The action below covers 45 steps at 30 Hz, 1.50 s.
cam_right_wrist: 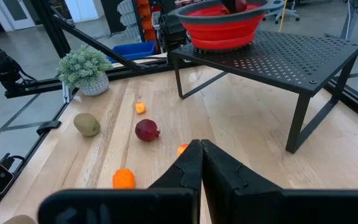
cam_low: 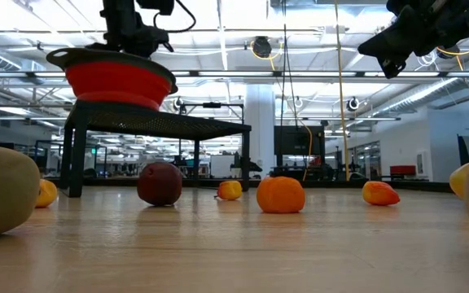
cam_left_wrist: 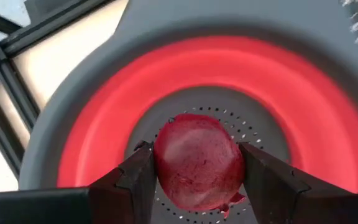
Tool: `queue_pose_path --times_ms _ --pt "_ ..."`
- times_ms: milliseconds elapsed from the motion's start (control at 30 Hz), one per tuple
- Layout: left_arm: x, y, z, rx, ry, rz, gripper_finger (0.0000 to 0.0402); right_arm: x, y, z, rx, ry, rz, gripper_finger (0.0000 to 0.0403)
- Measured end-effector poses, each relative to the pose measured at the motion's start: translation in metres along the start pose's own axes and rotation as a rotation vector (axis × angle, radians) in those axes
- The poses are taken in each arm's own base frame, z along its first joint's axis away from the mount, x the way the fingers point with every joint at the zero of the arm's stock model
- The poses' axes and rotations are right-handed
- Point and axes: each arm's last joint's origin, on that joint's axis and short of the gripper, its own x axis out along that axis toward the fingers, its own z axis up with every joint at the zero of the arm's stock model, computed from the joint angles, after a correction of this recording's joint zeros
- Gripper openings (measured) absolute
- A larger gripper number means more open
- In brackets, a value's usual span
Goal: Pick & Place Fruit
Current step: Put the pomegranate into the red strainer bowl on the shelf, then put the kiwi into the red strainer bowl on the shelf
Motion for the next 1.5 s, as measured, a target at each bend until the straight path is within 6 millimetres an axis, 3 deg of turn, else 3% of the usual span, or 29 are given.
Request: queue_pose_path --times_ms 633,1133,1267,1500 --pt "0.021 -0.011 0.004 0.131 0.071 0.058 0.0199 0.0 0.0 0.0 0.0 0.0 0.001 0.0" --pt "0.021 -0.01 0.005 0.166 0.06 0.076 0.0283 0.0 0.0 0.0 0.0 0.001 0.003 0.0" --pt "0.013 -0.006 0.0 0.092 0.063 0.069 0.0273 0.0 0.0 0.0 0.0 0.001 0.003 0.0" --pt "-0.017 0.007 -0.015 -0.005 0.012 -0.029 0.022 0.0 0.0 0.0 0.0 0.0 0.003 0.0"
